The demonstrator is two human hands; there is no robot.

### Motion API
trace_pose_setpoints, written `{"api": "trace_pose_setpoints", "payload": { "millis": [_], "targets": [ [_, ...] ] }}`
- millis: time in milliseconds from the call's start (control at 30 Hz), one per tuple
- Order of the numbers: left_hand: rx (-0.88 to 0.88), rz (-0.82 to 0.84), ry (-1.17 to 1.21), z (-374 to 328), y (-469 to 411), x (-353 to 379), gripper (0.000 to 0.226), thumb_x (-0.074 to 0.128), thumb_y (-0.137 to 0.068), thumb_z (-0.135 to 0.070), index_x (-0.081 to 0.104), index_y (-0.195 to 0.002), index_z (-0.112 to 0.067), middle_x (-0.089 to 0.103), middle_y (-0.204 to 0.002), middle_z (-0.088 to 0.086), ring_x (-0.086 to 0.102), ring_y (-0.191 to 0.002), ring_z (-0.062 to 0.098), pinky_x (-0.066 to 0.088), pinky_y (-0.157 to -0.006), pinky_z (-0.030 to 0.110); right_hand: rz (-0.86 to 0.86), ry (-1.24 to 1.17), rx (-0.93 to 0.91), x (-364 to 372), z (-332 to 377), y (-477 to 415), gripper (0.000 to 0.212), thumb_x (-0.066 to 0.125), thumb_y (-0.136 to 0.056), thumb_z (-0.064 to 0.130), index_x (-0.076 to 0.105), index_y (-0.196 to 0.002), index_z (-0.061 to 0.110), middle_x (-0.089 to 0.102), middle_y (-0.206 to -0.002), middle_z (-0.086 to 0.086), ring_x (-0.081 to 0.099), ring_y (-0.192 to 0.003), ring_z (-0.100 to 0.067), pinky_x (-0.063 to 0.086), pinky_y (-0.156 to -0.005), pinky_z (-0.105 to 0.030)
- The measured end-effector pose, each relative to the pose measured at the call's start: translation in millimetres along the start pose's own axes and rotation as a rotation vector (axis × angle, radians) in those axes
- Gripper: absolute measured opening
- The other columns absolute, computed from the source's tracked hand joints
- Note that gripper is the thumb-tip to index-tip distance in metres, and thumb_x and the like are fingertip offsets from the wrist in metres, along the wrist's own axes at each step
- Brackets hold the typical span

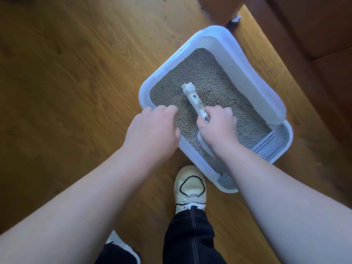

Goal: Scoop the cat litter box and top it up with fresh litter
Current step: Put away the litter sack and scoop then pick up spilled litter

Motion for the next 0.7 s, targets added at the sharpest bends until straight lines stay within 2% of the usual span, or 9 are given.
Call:
{"api": "trace_pose_setpoints", "payload": {
  "millis": [67,100,167,267,333,400,500,600,700],
  "targets": [
    [-0.005,-0.023,0.015,-3,-4,-8,0.027,0.043,-0.09,-0.026,0.058,-0.113,-0.022,0.065,-0.107,-0.001,0.056,-0.101,0.029,0.051,-0.08,0.045,0.144,-0.386,0.063,-1,-6,2,0.015,0.054,-0.09,0.029,0.062,-0.079,0.023,0.06,-0.079,0.003,0.055,-0.085,-0.024,0.04,-0.07,-0.036],
    [-0.006,-0.036,0.033,-5,-7,-11,0.027,0.043,-0.09,-0.025,0.058,-0.113,-0.022,0.065,-0.105,-0.001,0.056,-0.101,0.028,0.051,-0.079,0.045,0.24,-0.643,0.123,1,-8,4,0.01,0.058,-0.09,0.026,0.068,-0.09,0.023,0.064,-0.08,0.004,0.059,-0.081,-0.02,0.043,-0.069,-0.034],
    [-0.011,-0.043,0.059,-10,-12,-15,0.029,0.044,-0.09,-0.025,0.058,-0.115,-0.022,0.066,-0.102,-0.002,0.056,-0.1,0.027,0.052,-0.078,0.044,0.368,-1.093,0.29,4,-13,8,0.018,0.063,-0.091,0.019,0.066,-0.108,0.012,0.065,-0.087,-0.003,0.062,-0.076,-0.017,0.048,-0.072,-0.033],
    [-0.009,-0.027,0.059,-18,-14,-18,0.032,0.043,-0.09,-0.023,0.057,-0.119,-0.023,0.066,-0.095,-0.003,0.056,-0.095,0.025,0.052,-0.074,0.042,0.565,-1.487,0.668,13,-23,22,0.016,0.053,-0.101,0.02,0.056,-0.097,0.005,0.061,-0.083,-0.014,0.061,-0.074,-0.026,0.049,-0.074,-0.04],
    [-0.002,-0.013,0.046,-22,-12,-18,0.031,0.042,-0.09,-0.023,0.056,-0.118,-0.023,0.065,-0.093,-0.003,0.056,-0.094,0.025,0.052,-0.074,0.042,0.611,-1.507,0.779,12,-29,27,0.021,0.052,-0.102,0.023,0.057,-0.093,0.005,0.064,-0.078,-0.015,0.063,-0.073,-0.028,0.05,-0.073,-0.042],
    [0.012,-0.003,0.037,-26,-9,-19,0.029,0.042,-0.089,-0.023,0.056,-0.115,-0.022,0.065,-0.092,-0.004,0.056,-0.093,0.025,0.052,-0.075,0.043,0.564,-1.497,0.747,6,-29,27,0.019,0.051,-0.102,0.022,0.056,-0.093,0.006,0.063,-0.077,-0.013,0.062,-0.07,-0.027,0.05,-0.073,-0.041],
    [0.019,0.016,0.023,-28,-1,-24,0.028,0.041,-0.089,-0.025,0.056,-0.112,-0.021,0.065,-0.09,-0.004,0.057,-0.091,0.025,0.052,-0.074,0.043,0.365,-1.278,0.524,-16,-29,24,0.008,0.058,-0.096,0.017,0.06,-0.1,0.011,0.061,-0.085,-0.008,0.06,-0.073,-0.021,0.049,-0.069,-0.035],
    [0.009,0.054,0.037,-29,16,-38,0.027,0.042,-0.09,-0.025,0.056,-0.113,-0.021,0.066,-0.094,-0.004,0.059,-0.091,0.027,0.052,-0.075,0.044,0.144,-0.855,0.28,-61,-22,39,0.014,0.069,-0.088,0.025,0.064,-0.101,0.025,0.063,-0.092,0.007,0.058,-0.082,-0.009,0.047,-0.076,-0.03],
    [-0.003,0.061,0.08,-27,42,-66,0.026,0.042,-0.09,-0.026,0.055,-0.113,-0.022,0.066,-0.095,-0.003,0.06,-0.095,0.028,0.052,-0.077,0.044,0.008,-0.659,0.107,-114,4,72,0.014,0.067,-0.09,0.023,0.059,-0.098,0.031,0.063,-0.097,0.016,0.056,-0.095,-0.01,0.042,-0.081,-0.03]
  ]
}}
Point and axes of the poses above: each hand's wrist, its own y-axis away from the middle knuckle, its own x-axis out of the palm, z = x × y, the point moved 6 cm from there along -y, towards the middle knuckle
